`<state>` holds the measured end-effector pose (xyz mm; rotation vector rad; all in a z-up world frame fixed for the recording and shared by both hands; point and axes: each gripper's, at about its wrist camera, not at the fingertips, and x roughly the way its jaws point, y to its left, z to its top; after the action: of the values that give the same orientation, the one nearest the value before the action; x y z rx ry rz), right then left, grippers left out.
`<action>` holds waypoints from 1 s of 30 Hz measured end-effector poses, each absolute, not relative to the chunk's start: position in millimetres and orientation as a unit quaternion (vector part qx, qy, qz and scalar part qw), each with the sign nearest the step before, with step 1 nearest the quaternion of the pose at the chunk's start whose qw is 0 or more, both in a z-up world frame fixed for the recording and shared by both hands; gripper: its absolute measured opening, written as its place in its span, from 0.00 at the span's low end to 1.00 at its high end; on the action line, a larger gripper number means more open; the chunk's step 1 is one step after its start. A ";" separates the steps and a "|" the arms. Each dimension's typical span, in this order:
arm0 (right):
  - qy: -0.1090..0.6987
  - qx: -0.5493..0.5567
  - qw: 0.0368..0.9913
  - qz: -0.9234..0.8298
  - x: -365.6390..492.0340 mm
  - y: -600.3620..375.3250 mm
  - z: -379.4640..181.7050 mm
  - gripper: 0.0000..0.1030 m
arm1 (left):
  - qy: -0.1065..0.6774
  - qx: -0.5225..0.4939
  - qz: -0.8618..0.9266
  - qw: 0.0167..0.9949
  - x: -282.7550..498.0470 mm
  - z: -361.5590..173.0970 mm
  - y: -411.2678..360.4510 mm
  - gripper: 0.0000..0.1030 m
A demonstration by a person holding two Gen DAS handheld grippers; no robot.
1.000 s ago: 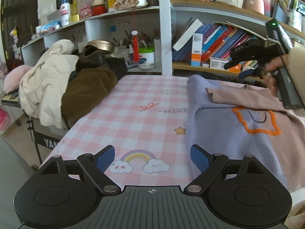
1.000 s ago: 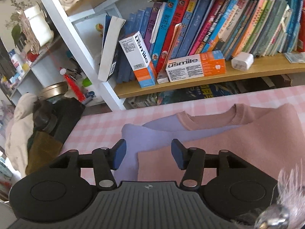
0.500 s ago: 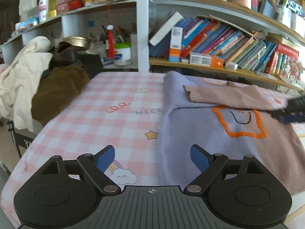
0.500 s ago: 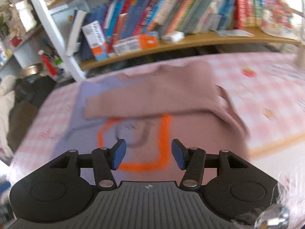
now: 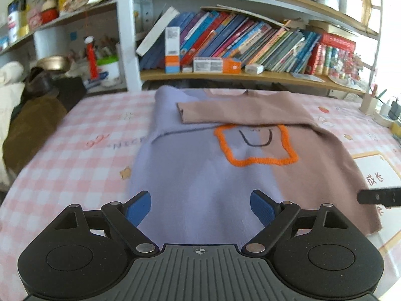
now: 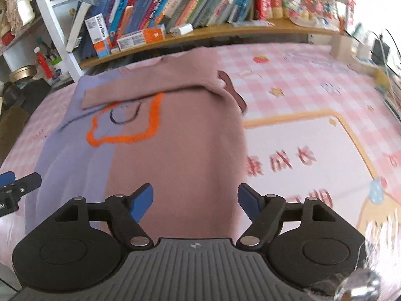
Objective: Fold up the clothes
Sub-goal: 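Open the right gripper and move both tools back above the sweater hem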
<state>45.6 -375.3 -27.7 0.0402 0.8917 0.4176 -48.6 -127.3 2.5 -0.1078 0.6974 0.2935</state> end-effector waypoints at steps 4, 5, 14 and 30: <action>0.430 0.019 0.879 0.204 31.9 -393.0 -28.5 0.72 | 0.350 -0.074 0.156 0.921 -60.8 0.3 -136.5 0.86; 0.431 0.017 0.878 0.205 27.8 -397.1 -29.5 0.72 | 0.353 -0.074 0.157 0.919 -63.8 -1.0 -140.9 0.86; 0.439 0.005 0.872 0.216 -15.5 -427.8 -38.0 0.74 | 0.377 -0.052 0.158 0.911 -103.4 -4.9 -181.1 0.86; 0.458 0.087 0.860 0.206 -16.2 -452.7 -45.5 0.75 | 0.389 -0.115 0.220 0.887 -125.4 -8.5 -131.0 0.86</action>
<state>-16.2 -452.7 -45.5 0.1836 0.9618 0.4330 -125.4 -131.0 -8.5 -0.2390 0.8093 0.4577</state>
